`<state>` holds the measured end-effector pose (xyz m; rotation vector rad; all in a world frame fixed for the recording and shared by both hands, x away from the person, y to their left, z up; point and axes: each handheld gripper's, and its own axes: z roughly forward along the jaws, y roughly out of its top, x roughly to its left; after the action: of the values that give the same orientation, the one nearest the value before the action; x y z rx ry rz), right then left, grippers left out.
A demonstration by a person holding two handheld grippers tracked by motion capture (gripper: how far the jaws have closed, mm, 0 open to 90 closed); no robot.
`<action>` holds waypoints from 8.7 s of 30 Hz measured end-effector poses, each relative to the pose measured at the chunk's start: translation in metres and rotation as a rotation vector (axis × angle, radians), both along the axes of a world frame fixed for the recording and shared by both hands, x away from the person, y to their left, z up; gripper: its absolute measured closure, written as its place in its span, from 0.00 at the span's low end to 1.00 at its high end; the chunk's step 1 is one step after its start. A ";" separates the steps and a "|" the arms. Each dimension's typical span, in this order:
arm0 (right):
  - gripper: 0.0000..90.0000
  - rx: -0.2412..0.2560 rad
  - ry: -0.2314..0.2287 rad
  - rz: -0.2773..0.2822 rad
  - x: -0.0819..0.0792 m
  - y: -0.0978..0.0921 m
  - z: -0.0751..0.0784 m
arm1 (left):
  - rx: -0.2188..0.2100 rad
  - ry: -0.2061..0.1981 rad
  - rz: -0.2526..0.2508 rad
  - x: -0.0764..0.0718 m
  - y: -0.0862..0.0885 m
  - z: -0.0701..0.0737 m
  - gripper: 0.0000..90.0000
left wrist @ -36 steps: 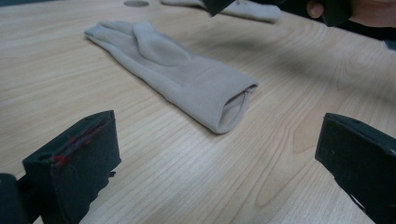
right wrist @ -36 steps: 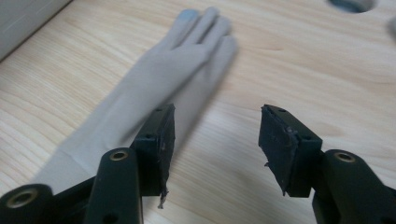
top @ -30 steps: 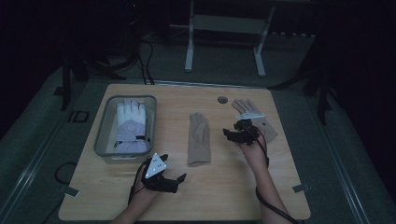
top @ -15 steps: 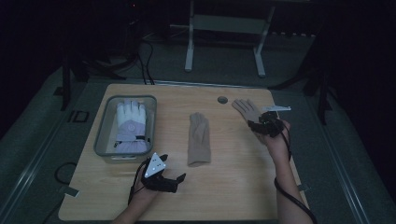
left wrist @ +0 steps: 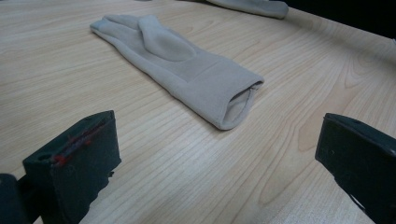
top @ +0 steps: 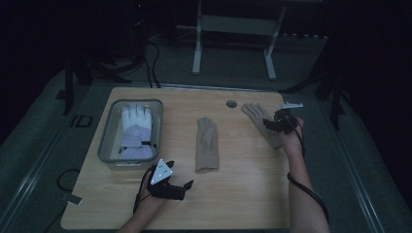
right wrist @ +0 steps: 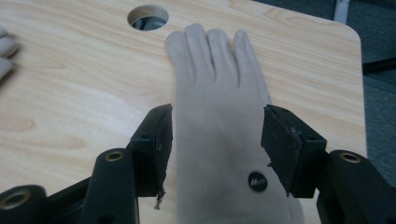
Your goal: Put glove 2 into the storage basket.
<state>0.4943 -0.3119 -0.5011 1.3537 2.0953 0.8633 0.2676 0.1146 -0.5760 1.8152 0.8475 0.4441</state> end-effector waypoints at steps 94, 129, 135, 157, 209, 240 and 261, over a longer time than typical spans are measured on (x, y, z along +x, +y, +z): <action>0.56 0.032 0.042 0.047 -0.120 0.013 -0.035 | 0.039 -0.016 0.013 -0.003 -0.005 0.000 0.00; 0.90 0.092 0.025 -0.100 -0.106 0.018 -0.033 | 0.034 -0.010 0.011 -0.003 -0.005 0.000 0.00; 0.90 0.139 -0.020 -0.104 -0.106 0.025 -0.007 | 0.038 -0.013 0.011 -0.003 -0.005 0.000 0.00; 0.89 0.192 -0.114 -0.016 -0.102 0.096 0.055 | 0.034 -0.012 0.011 -0.003 -0.005 0.000 0.00; 0.86 0.157 0.100 -0.017 -0.078 0.220 -0.026 | 0.027 -0.008 0.002 -0.003 -0.004 0.000 0.00; 0.18 0.286 0.040 0.229 -0.083 0.164 0.013 | 0.090 -0.044 -0.058 0.001 -0.015 0.003 0.00; 0.22 0.243 0.201 0.207 -0.032 0.184 -0.008 | 0.437 -0.017 -0.191 0.042 -0.074 0.022 0.13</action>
<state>0.4625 -0.1284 -0.5092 1.4126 2.3792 1.1401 0.3095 0.0410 -0.5537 2.2658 0.5861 0.5507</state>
